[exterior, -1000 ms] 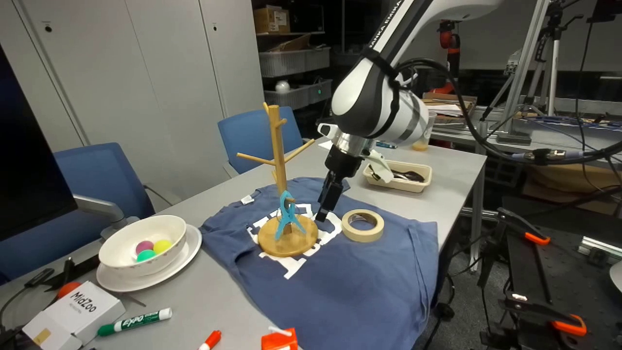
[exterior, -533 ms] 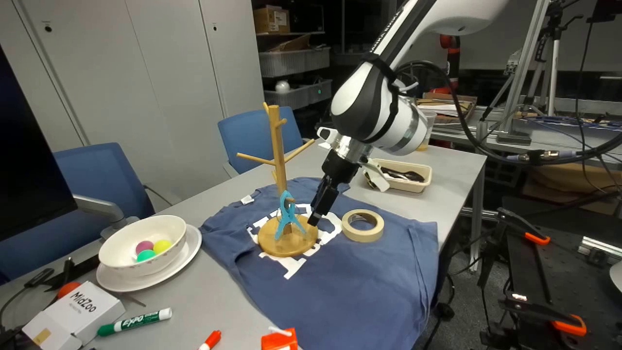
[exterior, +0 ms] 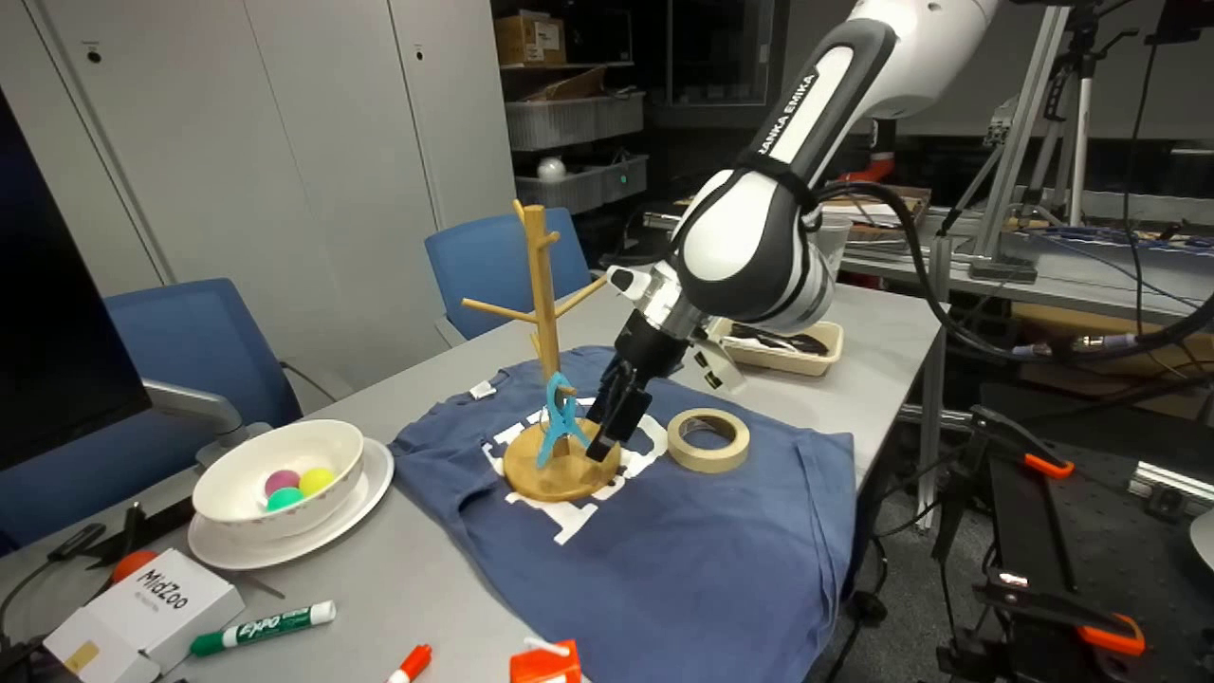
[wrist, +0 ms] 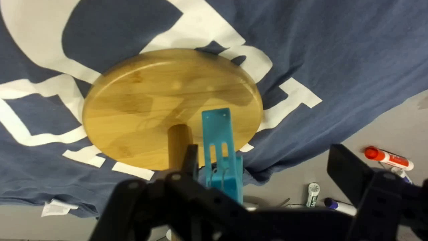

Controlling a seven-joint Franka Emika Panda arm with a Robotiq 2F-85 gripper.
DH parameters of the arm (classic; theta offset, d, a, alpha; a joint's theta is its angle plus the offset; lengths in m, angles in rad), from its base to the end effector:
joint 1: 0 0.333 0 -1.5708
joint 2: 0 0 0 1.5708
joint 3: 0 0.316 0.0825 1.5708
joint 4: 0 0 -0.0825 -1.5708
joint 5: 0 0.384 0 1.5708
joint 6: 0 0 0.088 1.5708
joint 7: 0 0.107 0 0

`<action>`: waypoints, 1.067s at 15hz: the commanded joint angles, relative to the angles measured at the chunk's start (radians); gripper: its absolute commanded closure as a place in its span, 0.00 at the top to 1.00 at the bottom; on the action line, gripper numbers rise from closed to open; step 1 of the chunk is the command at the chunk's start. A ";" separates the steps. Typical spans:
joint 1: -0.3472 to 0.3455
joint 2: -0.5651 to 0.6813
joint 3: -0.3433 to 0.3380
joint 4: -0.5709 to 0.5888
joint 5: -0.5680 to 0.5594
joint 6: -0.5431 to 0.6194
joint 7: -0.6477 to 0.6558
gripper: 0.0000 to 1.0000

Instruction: Take the peg from the hanger and place it on the shirt

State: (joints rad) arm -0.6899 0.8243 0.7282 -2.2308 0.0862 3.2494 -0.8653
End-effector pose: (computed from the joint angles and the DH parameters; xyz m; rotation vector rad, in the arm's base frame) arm 0.5590 0.0253 0.1262 -2.6514 -0.7386 -0.7345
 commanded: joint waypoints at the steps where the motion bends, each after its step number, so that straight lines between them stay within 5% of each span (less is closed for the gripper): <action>1: -0.015 0.062 -0.005 0.036 -0.172 0.045 0.112 0.99; 10: -0.011 0.068 -0.052 0.060 -0.428 0.099 0.306 0.92; 11: -0.011 0.067 -0.057 0.060 -0.448 0.107 0.323 0.70; 13: -0.009 0.065 -0.067 0.061 -0.482 0.119 0.355 0.62; 16: -0.011 0.060 -0.083 0.058 -0.524 0.135 0.400 0.36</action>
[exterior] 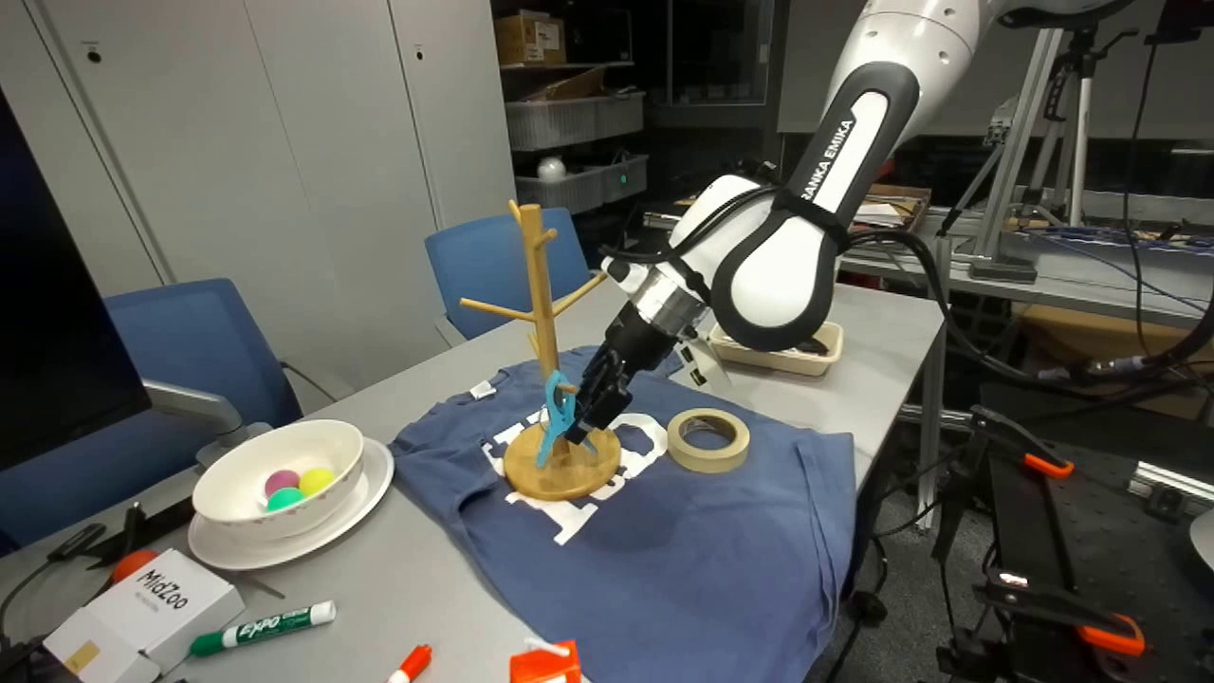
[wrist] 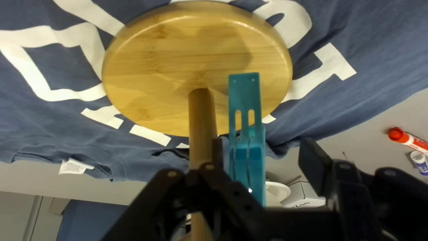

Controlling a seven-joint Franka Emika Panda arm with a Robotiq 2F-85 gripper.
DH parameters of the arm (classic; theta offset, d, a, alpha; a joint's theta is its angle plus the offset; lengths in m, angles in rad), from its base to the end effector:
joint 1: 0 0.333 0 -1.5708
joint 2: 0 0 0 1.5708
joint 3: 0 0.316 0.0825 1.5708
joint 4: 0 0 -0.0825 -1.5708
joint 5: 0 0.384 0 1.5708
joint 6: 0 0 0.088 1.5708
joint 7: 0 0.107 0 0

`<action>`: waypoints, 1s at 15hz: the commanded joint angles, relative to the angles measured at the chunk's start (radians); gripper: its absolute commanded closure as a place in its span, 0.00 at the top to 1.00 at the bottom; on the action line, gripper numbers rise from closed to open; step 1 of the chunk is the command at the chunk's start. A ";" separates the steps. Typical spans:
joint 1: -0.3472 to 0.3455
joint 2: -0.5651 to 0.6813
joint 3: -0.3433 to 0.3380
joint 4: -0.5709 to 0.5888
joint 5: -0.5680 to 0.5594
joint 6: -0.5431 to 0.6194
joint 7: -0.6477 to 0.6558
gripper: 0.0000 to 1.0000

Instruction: Take the peg from the hanger and place it on the shirt

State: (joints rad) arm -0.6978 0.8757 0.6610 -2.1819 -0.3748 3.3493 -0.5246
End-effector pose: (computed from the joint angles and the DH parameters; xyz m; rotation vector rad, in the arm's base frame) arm 0.5715 0.0206 0.1299 -2.6290 -0.7708 -0.8981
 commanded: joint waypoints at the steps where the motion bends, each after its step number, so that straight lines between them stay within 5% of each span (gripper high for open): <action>1: -0.002 0.007 -0.021 0.009 -0.074 0.040 0.071 0.30; 5: -0.002 0.003 -0.036 0.009 -0.101 0.050 0.105 0.05; 15: -0.030 -0.049 -0.004 -0.070 -0.123 0.068 0.161 0.07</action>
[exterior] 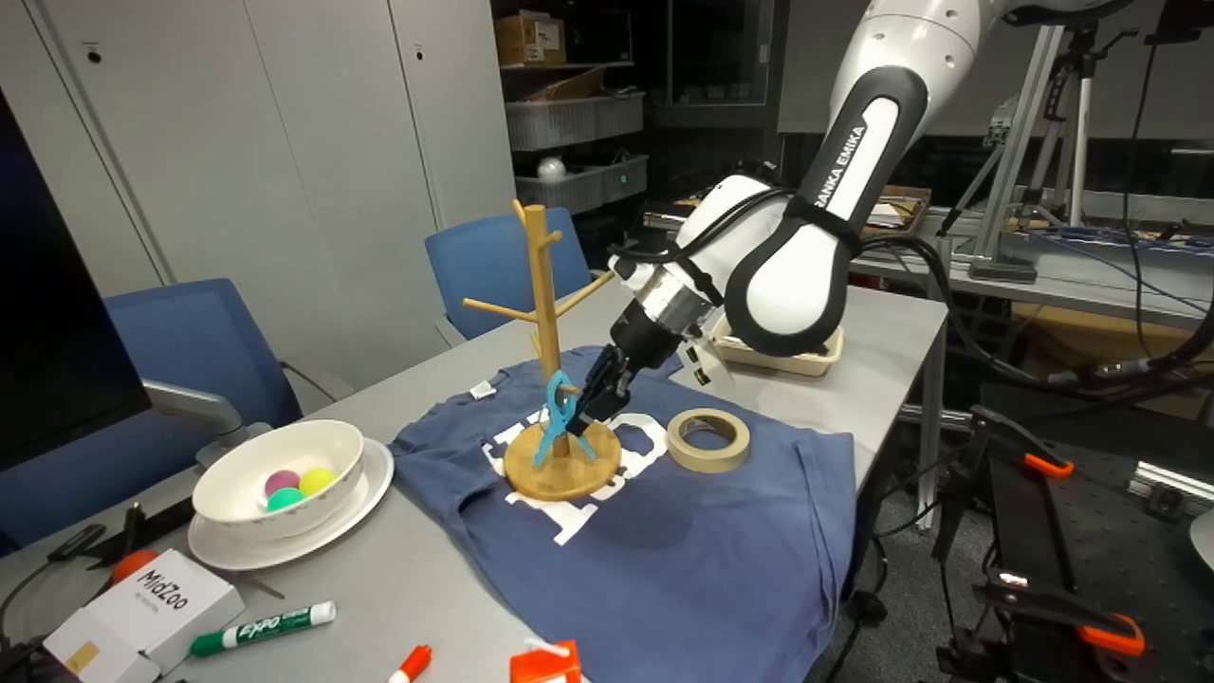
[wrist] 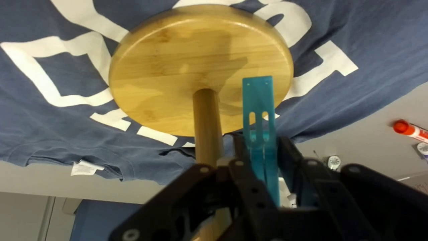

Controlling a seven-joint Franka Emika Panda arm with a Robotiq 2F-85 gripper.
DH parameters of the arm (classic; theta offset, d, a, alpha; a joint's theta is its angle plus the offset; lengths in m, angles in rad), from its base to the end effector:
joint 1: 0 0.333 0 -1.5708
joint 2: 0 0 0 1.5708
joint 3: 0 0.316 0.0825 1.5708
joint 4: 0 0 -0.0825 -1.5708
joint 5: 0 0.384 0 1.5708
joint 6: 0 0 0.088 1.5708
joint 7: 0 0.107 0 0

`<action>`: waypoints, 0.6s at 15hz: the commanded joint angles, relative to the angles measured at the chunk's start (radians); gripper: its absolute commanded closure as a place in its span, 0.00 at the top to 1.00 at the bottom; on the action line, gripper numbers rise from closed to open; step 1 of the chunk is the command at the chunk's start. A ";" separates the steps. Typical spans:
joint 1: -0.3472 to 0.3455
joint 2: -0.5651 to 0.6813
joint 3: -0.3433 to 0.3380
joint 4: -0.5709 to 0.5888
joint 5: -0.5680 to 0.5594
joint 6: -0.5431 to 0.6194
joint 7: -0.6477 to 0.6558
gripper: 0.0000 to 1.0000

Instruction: Take the peg from the hanger and place it on the shirt

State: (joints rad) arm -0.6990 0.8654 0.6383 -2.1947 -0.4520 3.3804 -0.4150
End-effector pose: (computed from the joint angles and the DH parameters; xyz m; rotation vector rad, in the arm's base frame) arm 0.5662 0.0170 0.1314 -2.6345 -0.7103 -0.9130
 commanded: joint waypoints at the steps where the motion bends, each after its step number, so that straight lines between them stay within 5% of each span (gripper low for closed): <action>1: -0.034 -0.044 0.023 -0.069 -0.052 0.040 0.056 0.07; 9: -0.076 -0.106 0.063 -0.167 -0.065 0.085 0.073 0.07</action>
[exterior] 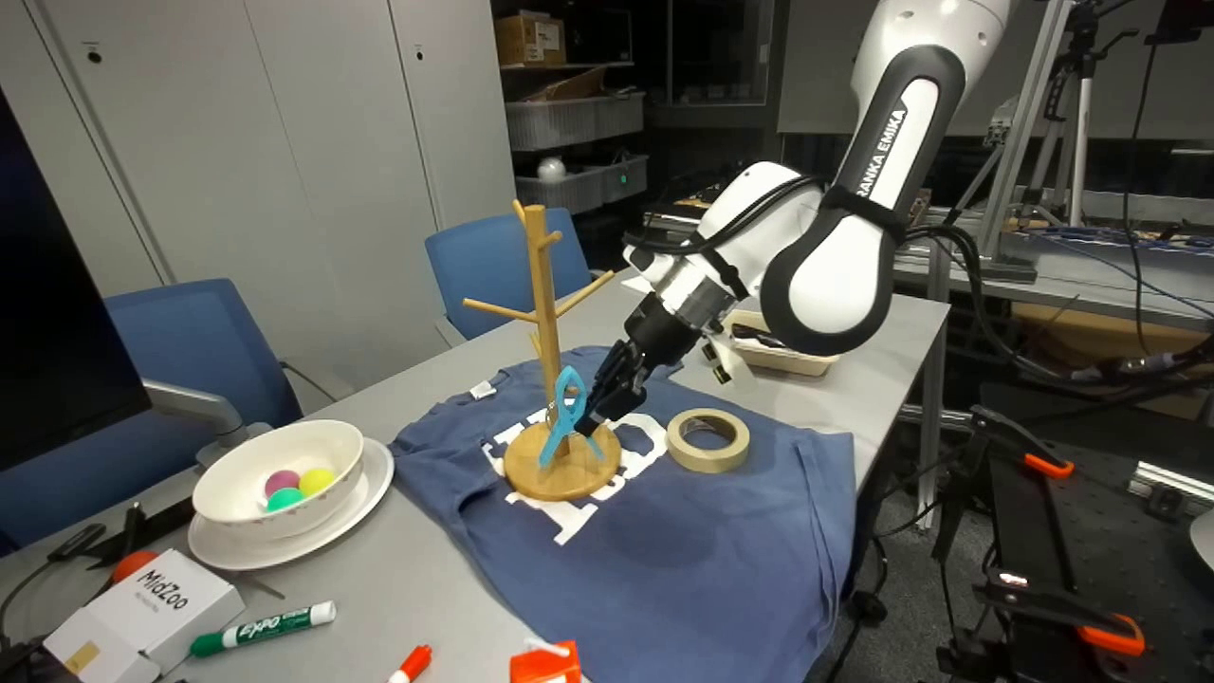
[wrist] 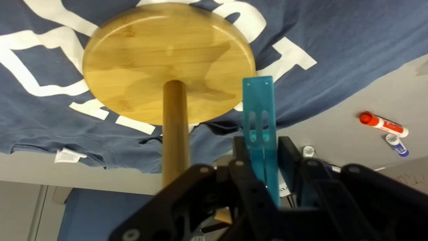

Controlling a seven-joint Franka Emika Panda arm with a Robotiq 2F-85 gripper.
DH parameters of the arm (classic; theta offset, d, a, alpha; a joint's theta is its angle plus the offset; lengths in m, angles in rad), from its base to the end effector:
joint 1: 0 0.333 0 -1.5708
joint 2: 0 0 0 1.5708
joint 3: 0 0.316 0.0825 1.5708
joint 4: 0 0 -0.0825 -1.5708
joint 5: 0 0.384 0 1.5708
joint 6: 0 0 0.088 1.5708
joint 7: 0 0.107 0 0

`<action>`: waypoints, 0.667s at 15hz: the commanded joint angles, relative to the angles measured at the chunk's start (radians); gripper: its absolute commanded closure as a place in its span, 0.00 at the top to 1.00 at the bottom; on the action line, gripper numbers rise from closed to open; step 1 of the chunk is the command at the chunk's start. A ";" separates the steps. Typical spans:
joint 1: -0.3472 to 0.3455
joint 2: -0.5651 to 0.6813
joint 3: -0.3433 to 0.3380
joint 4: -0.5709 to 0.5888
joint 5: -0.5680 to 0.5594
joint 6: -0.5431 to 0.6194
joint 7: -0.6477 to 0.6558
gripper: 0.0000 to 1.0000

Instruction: Take the peg from the hanger and place it on the shirt

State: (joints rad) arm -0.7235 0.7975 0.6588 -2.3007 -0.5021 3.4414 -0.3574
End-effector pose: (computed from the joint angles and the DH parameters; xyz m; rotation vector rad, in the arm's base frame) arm 0.5387 0.0306 0.1493 -2.6009 -0.7239 -0.9393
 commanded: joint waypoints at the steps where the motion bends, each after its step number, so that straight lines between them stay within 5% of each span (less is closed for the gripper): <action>1: -0.067 -0.041 0.057 -0.073 -0.017 0.020 0.017 0.07; 10: -0.283 -0.032 0.282 -0.196 -0.017 -0.078 0.039 0.07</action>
State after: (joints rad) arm -0.9227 0.7789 0.8715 -2.4471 -0.5021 3.4213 -0.3484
